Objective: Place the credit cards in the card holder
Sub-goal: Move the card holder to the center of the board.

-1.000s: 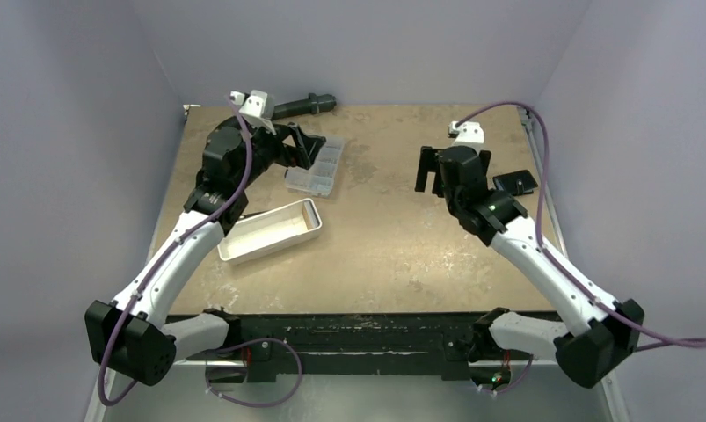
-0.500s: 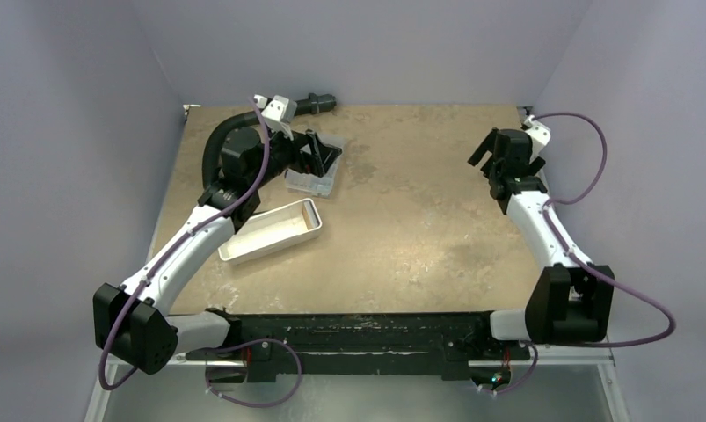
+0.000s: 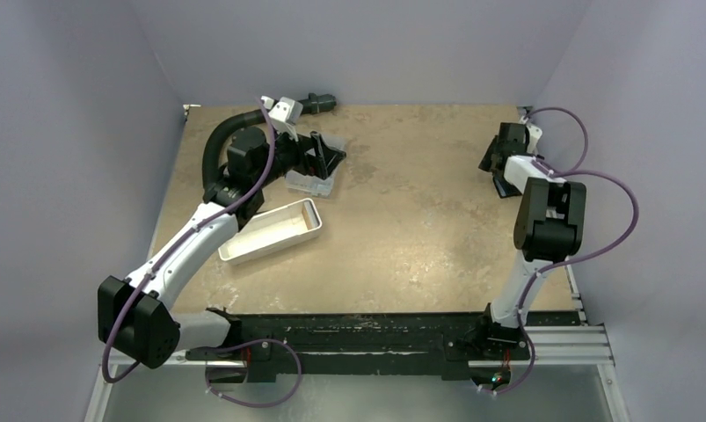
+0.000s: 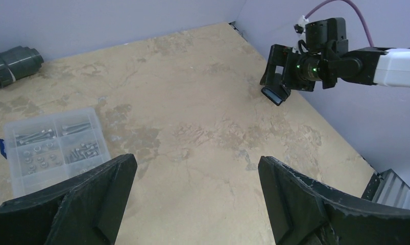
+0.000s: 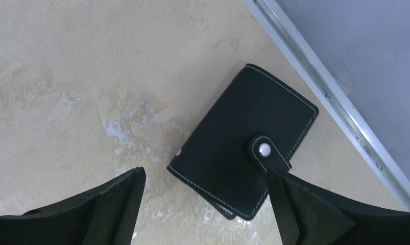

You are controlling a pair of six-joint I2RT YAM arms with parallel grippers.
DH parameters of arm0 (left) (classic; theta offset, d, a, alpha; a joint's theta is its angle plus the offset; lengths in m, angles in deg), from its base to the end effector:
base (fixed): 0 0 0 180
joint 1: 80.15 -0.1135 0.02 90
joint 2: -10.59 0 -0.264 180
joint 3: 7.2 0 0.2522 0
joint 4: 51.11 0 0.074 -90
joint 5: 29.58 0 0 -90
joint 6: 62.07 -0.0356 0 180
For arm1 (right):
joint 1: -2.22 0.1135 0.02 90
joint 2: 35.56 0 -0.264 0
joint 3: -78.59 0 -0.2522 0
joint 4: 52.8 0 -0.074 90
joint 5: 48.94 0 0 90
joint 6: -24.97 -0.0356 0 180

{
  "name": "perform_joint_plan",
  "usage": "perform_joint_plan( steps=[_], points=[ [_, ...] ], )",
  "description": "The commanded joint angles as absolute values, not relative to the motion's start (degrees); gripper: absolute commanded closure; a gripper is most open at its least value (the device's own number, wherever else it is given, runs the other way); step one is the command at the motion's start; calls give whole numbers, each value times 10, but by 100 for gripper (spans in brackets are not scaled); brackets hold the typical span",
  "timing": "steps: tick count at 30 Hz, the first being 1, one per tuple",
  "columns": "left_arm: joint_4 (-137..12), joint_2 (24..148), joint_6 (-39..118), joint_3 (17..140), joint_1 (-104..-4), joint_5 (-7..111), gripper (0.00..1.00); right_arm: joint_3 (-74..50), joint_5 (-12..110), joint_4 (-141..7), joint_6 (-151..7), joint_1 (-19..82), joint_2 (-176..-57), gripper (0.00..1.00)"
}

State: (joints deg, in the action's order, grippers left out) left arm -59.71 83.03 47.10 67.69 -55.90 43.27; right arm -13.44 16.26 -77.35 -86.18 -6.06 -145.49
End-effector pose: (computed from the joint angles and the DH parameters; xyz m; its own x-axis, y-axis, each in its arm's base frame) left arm 0.2690 -0.1327 0.3644 -0.3089 -0.2050 -0.9287 0.5911 0.7236 -0.3563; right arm 0.4106 -0.0748 0.1902 -0.5193 0.4066 -0.7517 0.6474 0.7613 -0.0355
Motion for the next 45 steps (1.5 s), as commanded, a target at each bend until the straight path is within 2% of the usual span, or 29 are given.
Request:
perform_joint_plan(
  steps=[1,10,14,18,21,27,31,33,37,42,45],
  points=[
    [-564,831,482,676,-555,416,1,-79,143,-764,-786,-64,-1480,1],
    [-564,836,487,676,-552,417,1,-9,160,-823,-823,-100,-1555,1],
    [-564,840,491,677,-552,413,1,-15,246,-875,-856,-96,-1540,1],
    [-567,849,496,681,-552,405,1,-91,291,-870,-873,-39,-1491,1],
    [-569,854,497,683,-552,403,1,-159,299,-871,-894,51,-1442,1],
    [-581,871,503,691,-552,402,2,-339,416,-822,-964,210,-1289,1],
    [-582,886,512,694,-552,393,2,-383,524,-797,-945,237,-1186,1],
    [-584,896,517,698,-552,382,3,-376,487,-801,-923,235,-1156,1],
    [-584,909,526,700,-552,370,4,-313,419,-839,-888,219,-1193,1],
    [-594,919,521,703,-549,374,4,-297,495,-832,-893,209,-1263,6],
    [-609,924,514,711,-547,383,4,-347,500,-805,-915,228,-1241,2]
  ],
)
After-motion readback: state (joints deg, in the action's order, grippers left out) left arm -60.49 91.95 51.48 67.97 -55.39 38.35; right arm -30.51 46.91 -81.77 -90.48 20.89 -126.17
